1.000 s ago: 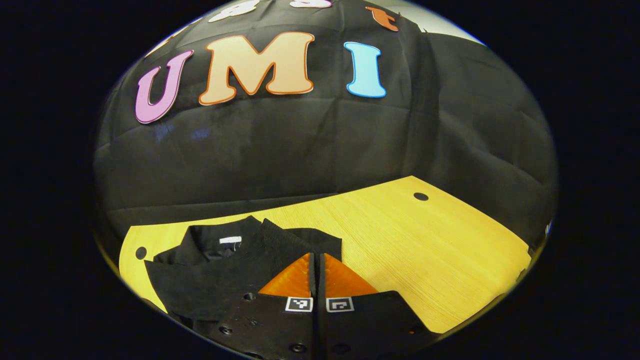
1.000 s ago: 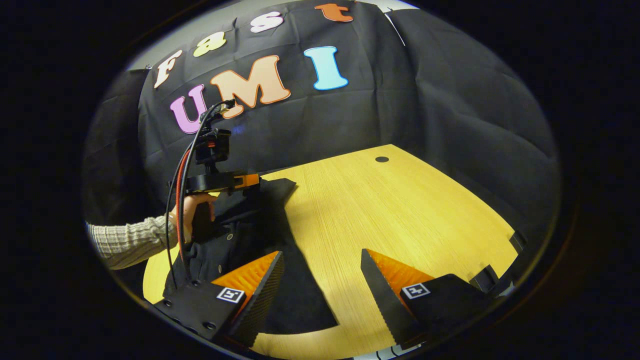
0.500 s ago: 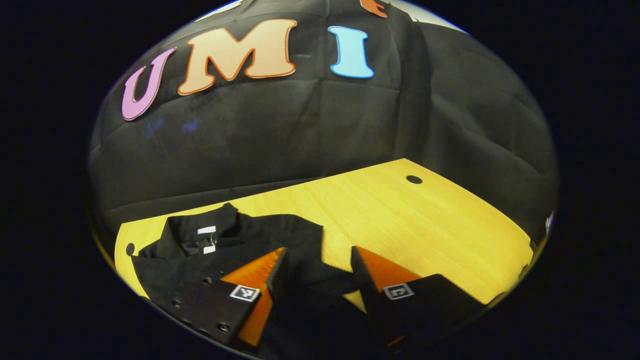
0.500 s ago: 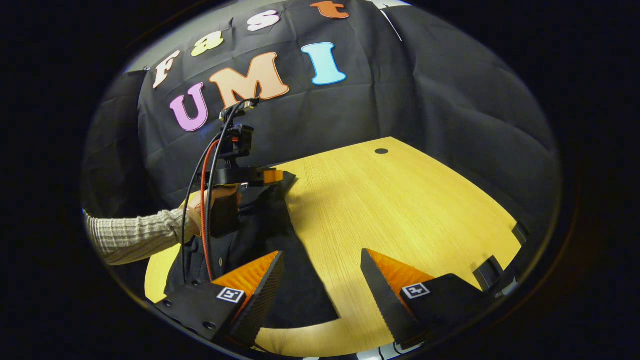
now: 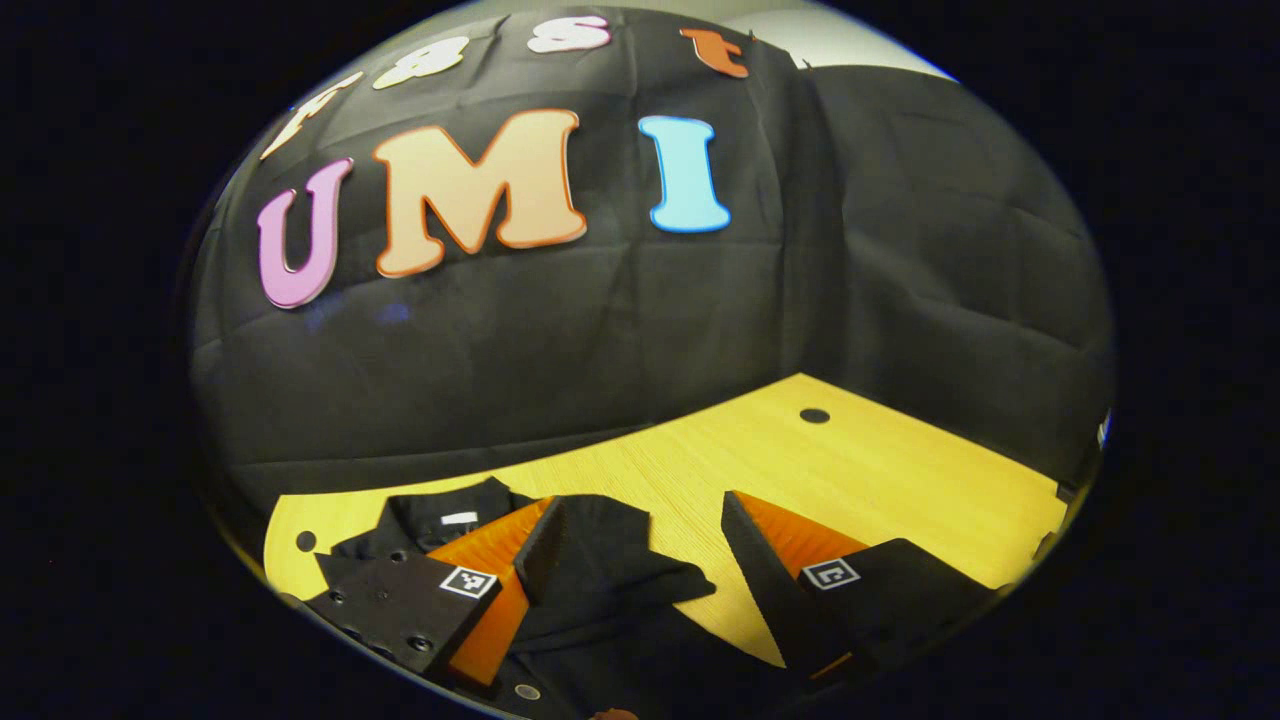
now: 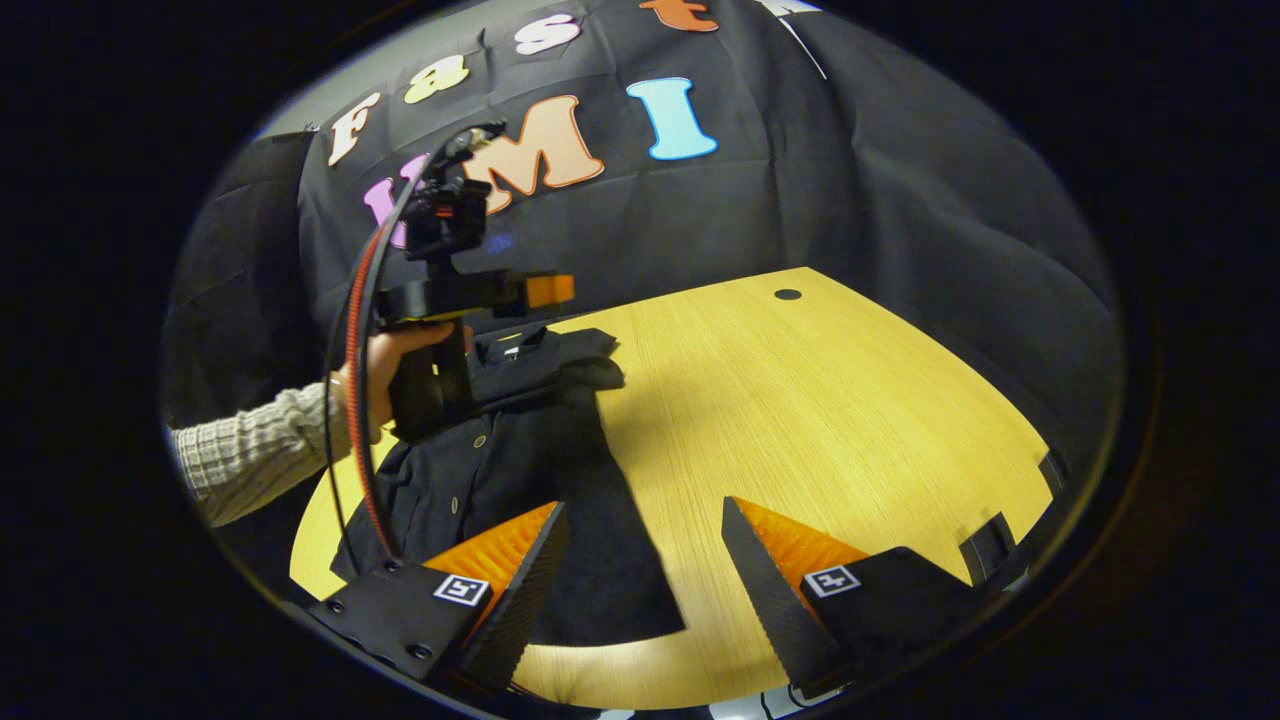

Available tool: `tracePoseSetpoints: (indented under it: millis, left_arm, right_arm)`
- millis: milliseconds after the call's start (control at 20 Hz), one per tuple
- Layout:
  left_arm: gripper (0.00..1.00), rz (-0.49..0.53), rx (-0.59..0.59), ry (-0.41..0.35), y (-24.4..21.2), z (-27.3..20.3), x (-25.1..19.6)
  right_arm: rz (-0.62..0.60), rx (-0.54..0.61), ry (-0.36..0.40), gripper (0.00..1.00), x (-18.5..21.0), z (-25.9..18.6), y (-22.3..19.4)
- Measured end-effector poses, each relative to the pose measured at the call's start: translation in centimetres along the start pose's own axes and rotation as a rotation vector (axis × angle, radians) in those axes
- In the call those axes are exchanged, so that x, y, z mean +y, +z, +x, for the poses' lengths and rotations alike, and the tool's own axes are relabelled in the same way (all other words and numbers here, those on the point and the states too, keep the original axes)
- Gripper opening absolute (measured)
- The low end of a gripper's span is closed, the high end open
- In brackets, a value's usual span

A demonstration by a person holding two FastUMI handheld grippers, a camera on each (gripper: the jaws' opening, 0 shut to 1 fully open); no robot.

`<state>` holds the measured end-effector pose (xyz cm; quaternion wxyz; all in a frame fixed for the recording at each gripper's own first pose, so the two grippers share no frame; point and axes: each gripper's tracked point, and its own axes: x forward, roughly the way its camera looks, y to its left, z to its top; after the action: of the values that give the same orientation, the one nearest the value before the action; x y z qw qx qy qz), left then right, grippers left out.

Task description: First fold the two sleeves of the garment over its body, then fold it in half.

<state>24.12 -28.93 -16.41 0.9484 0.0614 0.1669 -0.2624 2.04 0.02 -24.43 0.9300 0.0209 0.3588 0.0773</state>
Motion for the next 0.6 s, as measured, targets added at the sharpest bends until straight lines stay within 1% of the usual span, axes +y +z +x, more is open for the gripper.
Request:
tracePoseSetpoints:
  millis: [150,200,250,300,400,550,600]
  left_arm:
    - [0.94,-0.002,-0.066,0.075,1.8,-4.8,3.2]
    - [0.94,-0.008,-0.094,0.11,2.2,-6.3,4.4]
    - [0.94,-0.019,-0.122,0.146,2.5,-7.9,5.8]
    - [0.93,-0.029,-0.131,0.186,2.3,-9.6,7.1]
    - [0.93,-0.046,-0.12,0.273,0.9,-13.1,10.2]
    - [0.93,-0.067,-0.087,0.381,-1.9,-18.3,13.6]
    - [0.93,-0.062,-0.073,0.411,-3.0,-19.9,14.5]
  right_arm:
    - [-0.025,0.014,0.04,0.98,0.7,0.2,-0.9]
    - [-0.037,0.021,0.052,0.94,0.9,0.2,-1.1]
    - [-0.052,0.026,0.062,0.98,1.0,0.2,-1.4]
    - [-0.067,0.029,0.071,0.98,1.0,0.2,-1.7]
    - [-0.091,0.04,0.088,0.98,1.2,0.3,-2.6]
    - [-0.123,0.05,0.098,0.98,1.4,0.3,-3.9]
    - [-0.133,0.056,0.102,0.93,1.6,0.6,-4.4]
